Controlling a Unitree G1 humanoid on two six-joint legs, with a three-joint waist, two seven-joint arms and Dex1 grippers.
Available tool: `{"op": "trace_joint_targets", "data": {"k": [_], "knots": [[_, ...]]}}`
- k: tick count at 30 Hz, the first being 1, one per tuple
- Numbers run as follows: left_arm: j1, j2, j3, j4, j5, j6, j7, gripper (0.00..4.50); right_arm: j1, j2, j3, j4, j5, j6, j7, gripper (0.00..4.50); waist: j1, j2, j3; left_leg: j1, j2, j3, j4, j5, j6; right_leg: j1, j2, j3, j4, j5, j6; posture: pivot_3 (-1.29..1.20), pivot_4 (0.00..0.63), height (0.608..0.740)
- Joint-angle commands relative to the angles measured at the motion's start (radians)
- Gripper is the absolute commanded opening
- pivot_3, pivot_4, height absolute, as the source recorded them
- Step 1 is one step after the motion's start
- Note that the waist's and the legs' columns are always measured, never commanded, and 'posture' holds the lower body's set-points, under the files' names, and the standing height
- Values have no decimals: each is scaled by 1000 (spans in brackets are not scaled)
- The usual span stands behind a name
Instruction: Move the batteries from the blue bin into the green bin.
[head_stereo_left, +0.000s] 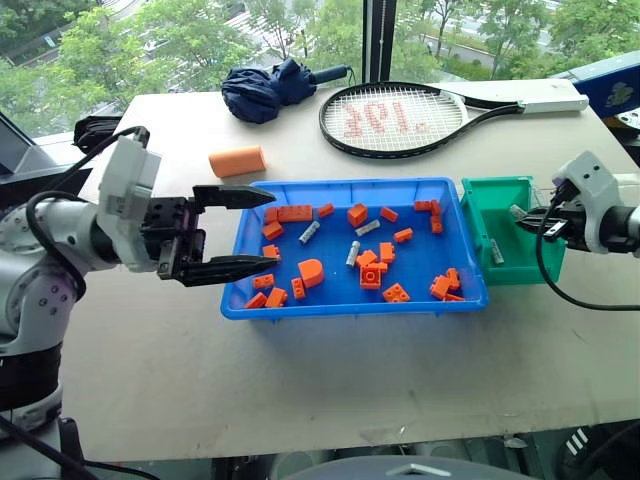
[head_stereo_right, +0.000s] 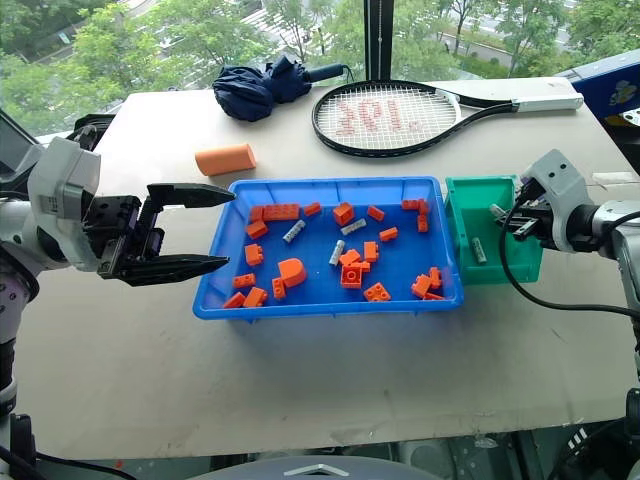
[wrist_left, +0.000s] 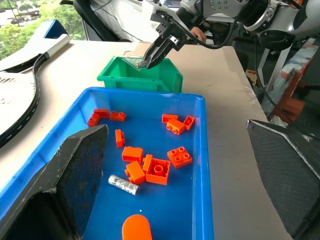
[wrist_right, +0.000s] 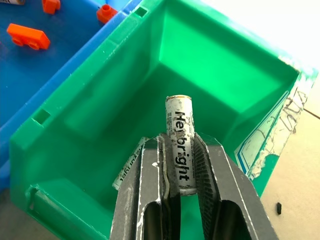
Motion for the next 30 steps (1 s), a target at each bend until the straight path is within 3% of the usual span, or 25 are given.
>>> {"op": "trace_joint_targets", "data": {"k": [1, 6, 7, 10, 16, 20, 23, 30], "knots": [[-10, 14, 21, 2, 8, -16, -5, 4500, -10, -30, -27, 3, 7, -49, -19, 1916, 0, 0, 0, 0, 0, 0, 0, 0, 0, 0, 0, 0, 0, 0, 0, 0, 150, 740], [18, 27, 48, 7, 20, -17, -9, 4500, -73, -37, -25, -25, 38, -43, -27, 4290, -1, 0, 0, 0, 0, 0, 0, 0, 0, 0, 0, 0, 0, 0, 0, 0, 150, 740], [25, 31, 52, 11, 24, -18, -12, 4500, -88, -37, -13, -47, 56, -29, -15, 4443, -3, 1, 0, 0, 0, 0, 0, 0, 0, 0, 0, 0, 0, 0, 0, 0, 150, 740], [54, 45, 68, 25, 49, -35, -21, 4500, -165, 18, 31, -114, 125, 35, -12, 4443, -9, 1, 0, 0, 1, 0, 0, 0, 0, 0, 1, 0, 0, 0, 0, 0, 150, 740], [111, 59, 101, 69, 102, -77, -35, 4500, -275, 267, 220, -156, 159, 88, -109, 4443, -7, 1, 0, 0, 2, 0, 0, 0, 0, 0, 2, 1, 0, 0, 0, 0, 150, 740], [168, 65, 128, 69, 126, -95, -48, 4500, -299, 447, 355, -104, 136, 137, -207, 4443, -2, 1, 0, -1, 1, -1, 0, 0, 0, -1, 0, -1, -1, 0, 0, 0, 150, 740], [211, 71, 151, 70, 149, -118, -55, 4500, -315, 556, 384, -37, 124, 171, -279, 4443, -8, 1, 0, -1, 0, -1, 0, 0, 0, -1, 1, -1, 0, 0, 0, 0, 150, 740], [224, 59, 177, 45, 125, -121, -45, 4500, -341, 660, 417, 81, 88, 166, -360, 4443, -8, 0, 0, -1, 0, -1, 1, 0, 0, -1, 1, -1, 0, 0, 0, 0, 150, 740]]}}
